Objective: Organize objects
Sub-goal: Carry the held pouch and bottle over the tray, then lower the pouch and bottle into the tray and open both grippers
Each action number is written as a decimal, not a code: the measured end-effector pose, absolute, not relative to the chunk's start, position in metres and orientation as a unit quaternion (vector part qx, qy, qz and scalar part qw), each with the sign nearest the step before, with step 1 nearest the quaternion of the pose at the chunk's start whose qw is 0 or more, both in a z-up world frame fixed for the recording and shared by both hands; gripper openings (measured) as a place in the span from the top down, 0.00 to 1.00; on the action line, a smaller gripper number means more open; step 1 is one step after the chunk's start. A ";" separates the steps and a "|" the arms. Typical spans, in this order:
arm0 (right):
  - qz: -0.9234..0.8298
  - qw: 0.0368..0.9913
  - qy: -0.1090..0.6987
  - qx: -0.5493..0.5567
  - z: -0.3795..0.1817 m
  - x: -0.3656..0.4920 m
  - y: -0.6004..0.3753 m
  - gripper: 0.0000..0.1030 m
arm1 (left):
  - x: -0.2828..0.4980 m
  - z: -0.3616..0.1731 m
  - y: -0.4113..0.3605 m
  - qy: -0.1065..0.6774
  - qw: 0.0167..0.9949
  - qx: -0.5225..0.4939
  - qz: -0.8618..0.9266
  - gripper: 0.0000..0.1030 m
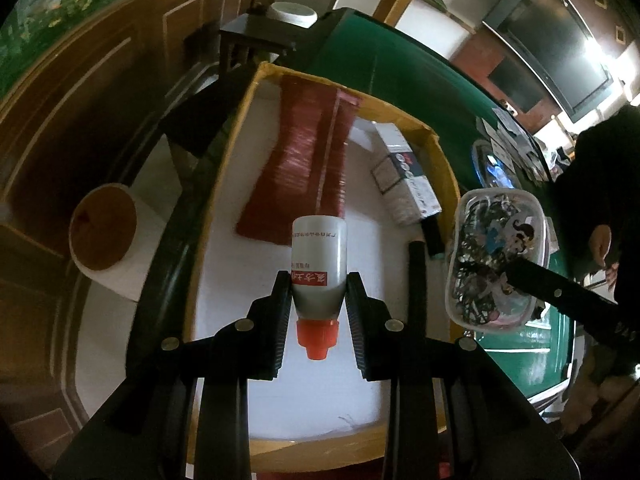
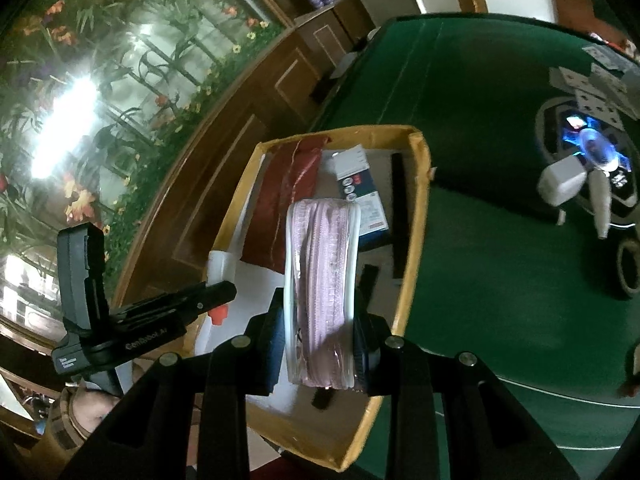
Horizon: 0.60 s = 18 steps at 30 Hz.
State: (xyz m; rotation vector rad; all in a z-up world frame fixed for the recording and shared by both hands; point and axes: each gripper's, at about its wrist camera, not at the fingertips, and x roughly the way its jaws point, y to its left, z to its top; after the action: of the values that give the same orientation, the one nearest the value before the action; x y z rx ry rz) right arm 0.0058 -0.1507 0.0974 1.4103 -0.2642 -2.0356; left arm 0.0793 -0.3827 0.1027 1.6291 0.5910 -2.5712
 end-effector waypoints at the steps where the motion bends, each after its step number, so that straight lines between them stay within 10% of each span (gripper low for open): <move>1: -0.773 0.321 -0.100 0.538 0.096 0.005 -0.154 0.73 | 0.079 0.102 -0.385 0.191 0.021 0.525 -0.829 0.74; 18: -0.743 0.311 -0.088 0.586 0.063 -0.036 -0.210 0.73 | 0.076 0.082 -0.379 0.194 -0.010 0.547 -0.815 0.74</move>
State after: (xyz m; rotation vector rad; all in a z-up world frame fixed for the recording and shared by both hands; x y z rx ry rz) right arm -0.0364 -0.2103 0.0628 1.5469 -0.2315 -1.9629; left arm 0.0757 -0.3788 0.0823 1.7286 0.6136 -2.5761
